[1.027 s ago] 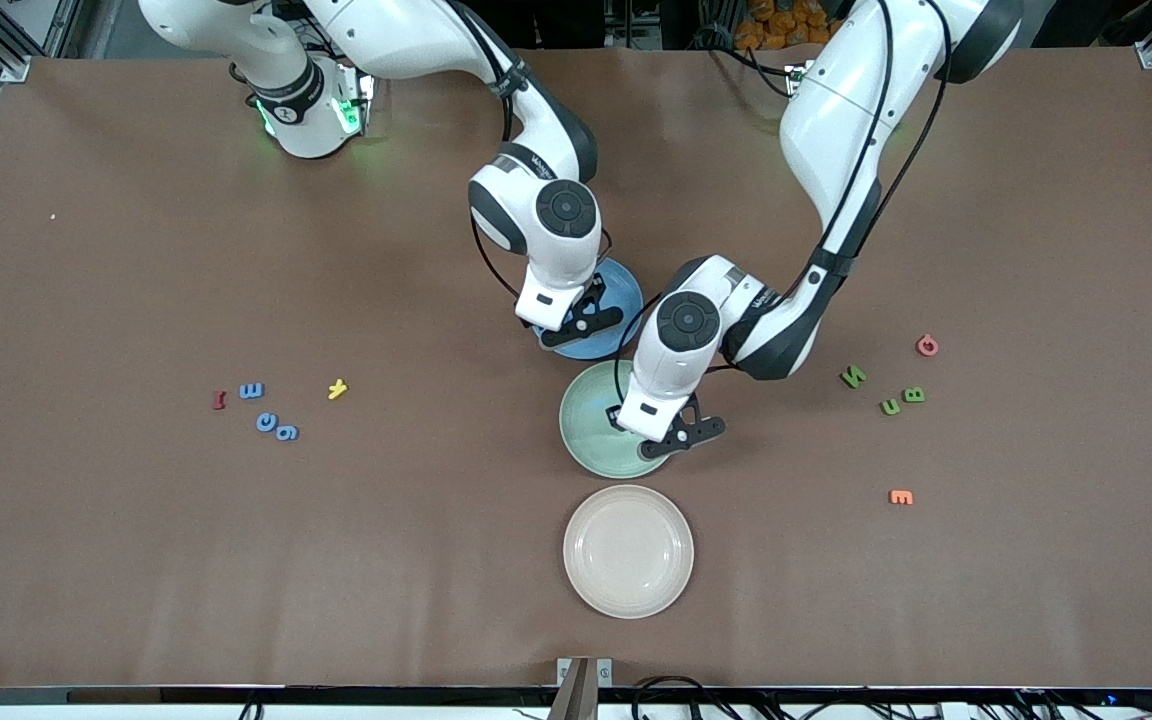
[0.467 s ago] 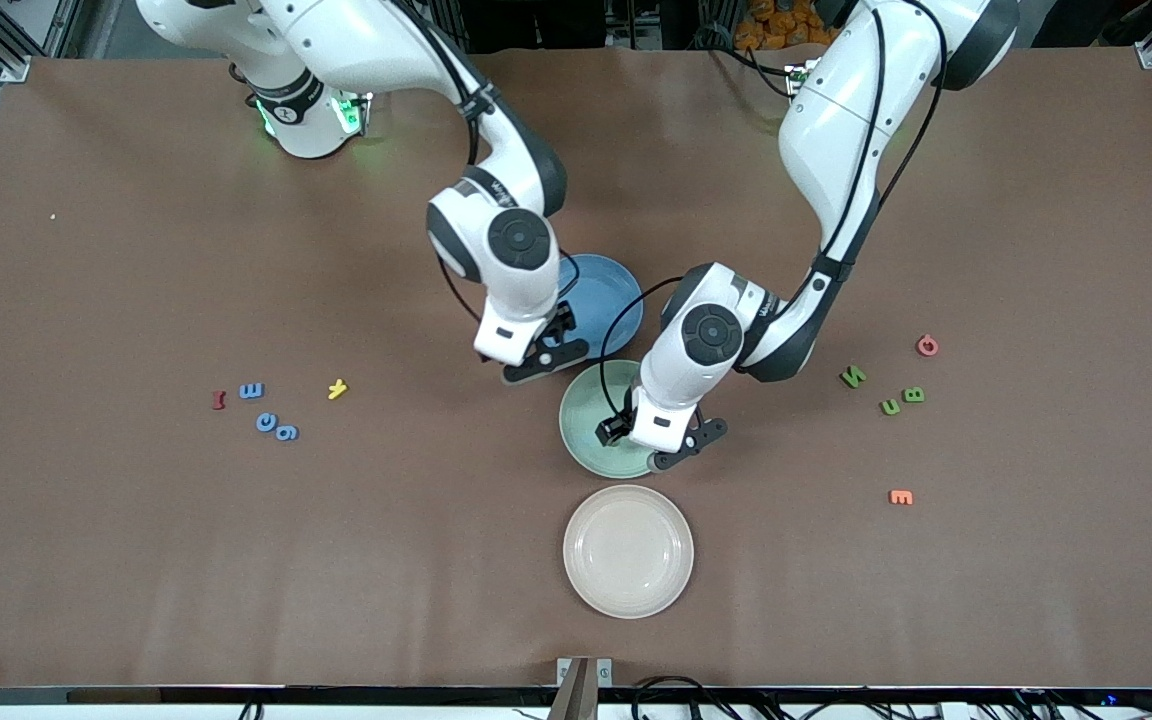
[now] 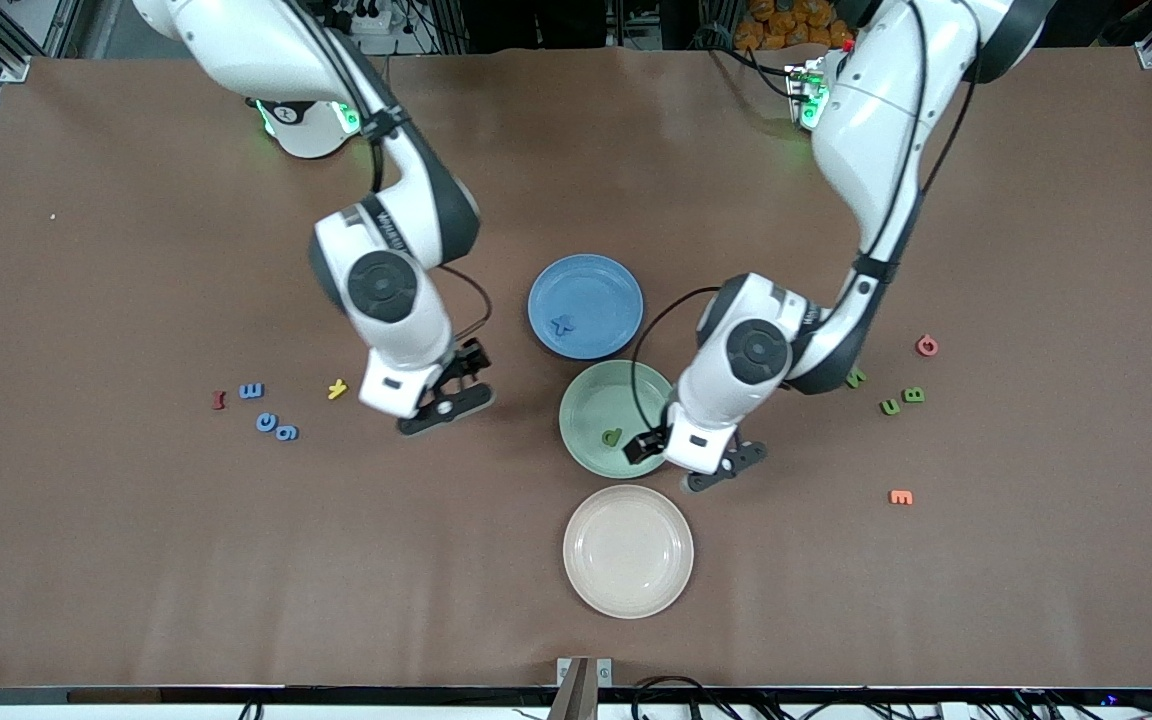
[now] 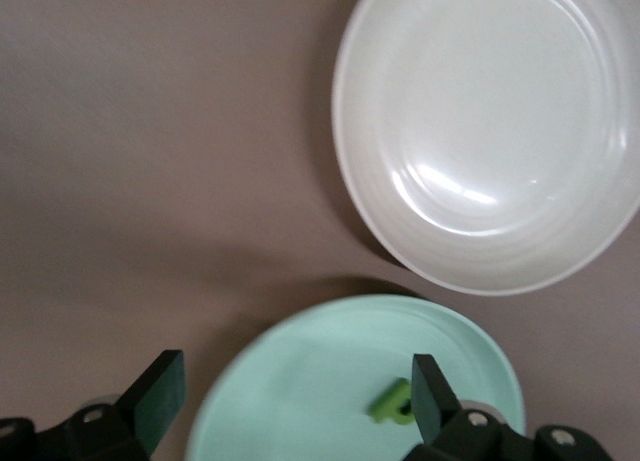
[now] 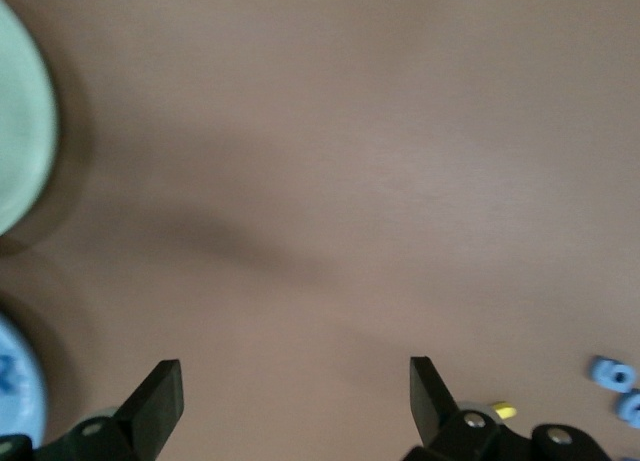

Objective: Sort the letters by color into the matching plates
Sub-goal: 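Grasp the green N with the left gripper while the right gripper reaches m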

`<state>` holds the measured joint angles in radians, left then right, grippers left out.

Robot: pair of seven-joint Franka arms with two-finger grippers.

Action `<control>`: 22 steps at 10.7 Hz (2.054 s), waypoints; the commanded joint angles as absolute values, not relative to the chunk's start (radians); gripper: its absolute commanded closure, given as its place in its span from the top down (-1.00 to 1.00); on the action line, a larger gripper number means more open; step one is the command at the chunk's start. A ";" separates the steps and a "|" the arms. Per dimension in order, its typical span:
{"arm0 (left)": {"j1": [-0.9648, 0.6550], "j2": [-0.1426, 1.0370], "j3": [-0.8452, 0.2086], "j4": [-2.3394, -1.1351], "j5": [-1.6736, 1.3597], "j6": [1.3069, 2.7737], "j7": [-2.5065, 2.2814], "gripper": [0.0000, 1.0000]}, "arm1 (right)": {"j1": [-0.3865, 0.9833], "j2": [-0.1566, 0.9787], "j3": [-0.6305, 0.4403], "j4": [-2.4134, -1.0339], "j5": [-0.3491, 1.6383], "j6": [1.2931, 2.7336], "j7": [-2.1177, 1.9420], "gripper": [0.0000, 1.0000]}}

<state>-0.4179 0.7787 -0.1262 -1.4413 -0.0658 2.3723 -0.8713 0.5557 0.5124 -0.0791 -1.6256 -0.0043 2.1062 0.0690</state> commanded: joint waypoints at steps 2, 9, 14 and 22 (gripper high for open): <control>-0.307 0.617 -0.127 -1.561 0.054 2.152 -0.626 1.00 | 0.355 0.479 -0.064 -1.651 -0.021 2.102 -0.070 1.00; -0.135 0.241 -0.143 -2.053 0.147 2.183 -0.646 0.96 | 0.075 0.463 -0.063 -1.683 -0.008 2.190 -0.158 1.00; 0.024 0.192 -0.146 -2.318 0.105 2.453 -0.663 0.71 | 0.022 0.351 -0.063 -1.906 -0.006 2.322 -0.160 1.00; 0.020 0.317 -0.167 -2.364 0.044 2.712 -0.847 0.60 | -0.020 0.301 -0.032 -2.186 0.012 2.589 -0.163 1.00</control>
<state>0.0144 0.2874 -0.1656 -2.3608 0.0639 2.6510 -0.8417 0.0233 0.3408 -0.0718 -2.1063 -0.0007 2.5587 -0.1530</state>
